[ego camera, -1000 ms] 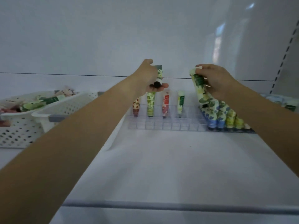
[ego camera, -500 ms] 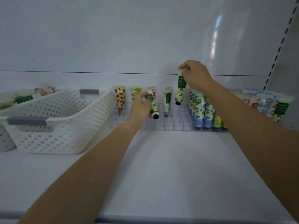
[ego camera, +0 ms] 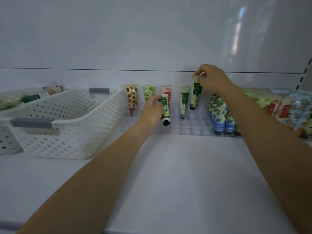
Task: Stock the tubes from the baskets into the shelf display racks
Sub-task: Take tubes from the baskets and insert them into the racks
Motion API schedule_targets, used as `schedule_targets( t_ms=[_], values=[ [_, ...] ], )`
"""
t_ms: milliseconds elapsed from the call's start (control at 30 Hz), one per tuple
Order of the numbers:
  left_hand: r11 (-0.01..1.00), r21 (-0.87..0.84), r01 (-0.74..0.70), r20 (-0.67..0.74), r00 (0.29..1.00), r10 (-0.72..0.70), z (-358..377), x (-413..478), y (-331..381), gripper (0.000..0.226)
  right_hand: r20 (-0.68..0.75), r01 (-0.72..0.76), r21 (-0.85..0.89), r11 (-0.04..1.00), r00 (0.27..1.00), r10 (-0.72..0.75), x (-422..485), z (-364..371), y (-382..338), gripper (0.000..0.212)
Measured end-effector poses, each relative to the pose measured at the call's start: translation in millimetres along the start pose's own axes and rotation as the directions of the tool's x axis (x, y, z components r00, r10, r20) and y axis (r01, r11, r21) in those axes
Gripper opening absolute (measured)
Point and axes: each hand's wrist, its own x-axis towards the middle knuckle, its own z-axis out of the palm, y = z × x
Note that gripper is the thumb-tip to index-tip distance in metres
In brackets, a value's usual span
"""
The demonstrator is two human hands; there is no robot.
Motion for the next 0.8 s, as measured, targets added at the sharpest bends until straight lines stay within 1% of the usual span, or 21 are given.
schedule_targets(
  t_ms=[100,200,233,333,400,500,567,600,667,700,733,800],
  values=[
    [1.0,-0.001,-0.006,0.015,1.0,0.006,-1.1,-0.8,-0.8,0.038,0.011,0.054,-0.07,0.996,0.998,-0.054,-2.4,5.5,-4.1,0.028],
    [1.0,0.004,-0.016,0.029,0.999,0.016,-1.9,-2.6,-1.0,0.037,-0.012,0.136,-0.276,0.951,0.989,-0.145,-3.4,10.5,-4.8,0.031],
    [1.0,0.003,-0.018,0.03,0.999,0.018,-1.9,-3.2,-1.2,0.037,-0.021,0.144,-0.313,0.939,0.987,-0.158,-4.3,11.6,-4.0,0.033],
    [0.999,-0.004,-0.037,0.031,0.999,0.037,-1.5,-6.2,-1.4,0.037,-0.028,0.138,-0.318,0.938,0.988,-0.155,-5.2,12.5,-1.2,0.031],
    [0.999,-0.005,-0.047,0.031,0.998,0.048,-1.7,-7.7,-1.0,0.038,-0.001,0.121,-0.335,0.935,0.992,-0.129,-4.8,12.9,0.6,0.026],
    [0.998,-0.039,-0.04,0.032,0.999,0.041,-3.3,-9.4,2.1,0.038,0.078,0.107,-0.463,0.88,0.994,-0.079,-8.5,16.6,2.2,0.029],
    [0.998,-0.06,-0.027,0.034,0.999,0.029,-5.9,-9.9,5.3,0.038,0.045,0.143,-0.516,0.845,0.989,-0.14,-10.2,17.1,-0.7,0.033],
    [0.998,-0.067,-0.022,0.036,0.999,0.024,-7.2,-10.4,6.9,0.037,-0.001,0.167,-0.485,0.858,0.982,-0.191,-10.3,15.6,-4.7,0.033],
    [0.996,-0.088,-0.022,0.047,0.999,0.027,-9.6,-12.2,10.6,0.036,-0.08,0.228,-0.333,0.915,0.96,-0.269,-9.9,11.7,-16.9,0.029],
    [0.994,-0.108,-0.026,0.061,0.998,0.032,-10.0,-13.4,12.6,0.036,-0.077,0.26,-0.25,0.933,0.955,-0.287,-9.9,10.4,-23.3,0.027],
    [0.99,-0.138,-0.026,0.08,0.996,0.038,-10.1,-15.1,14.8,0.035,-0.039,0.274,-0.172,0.946,0.958,-0.284,-10.5,9.9,-28.8,0.026],
    [0.978,-0.209,-0.011,0.137,0.99,0.041,-9.1,-18.5,18.1,0.032,0.111,0.242,-0.068,0.968,0.966,-0.234,-13.2,11.1,-34.9,0.025]
  ],
)
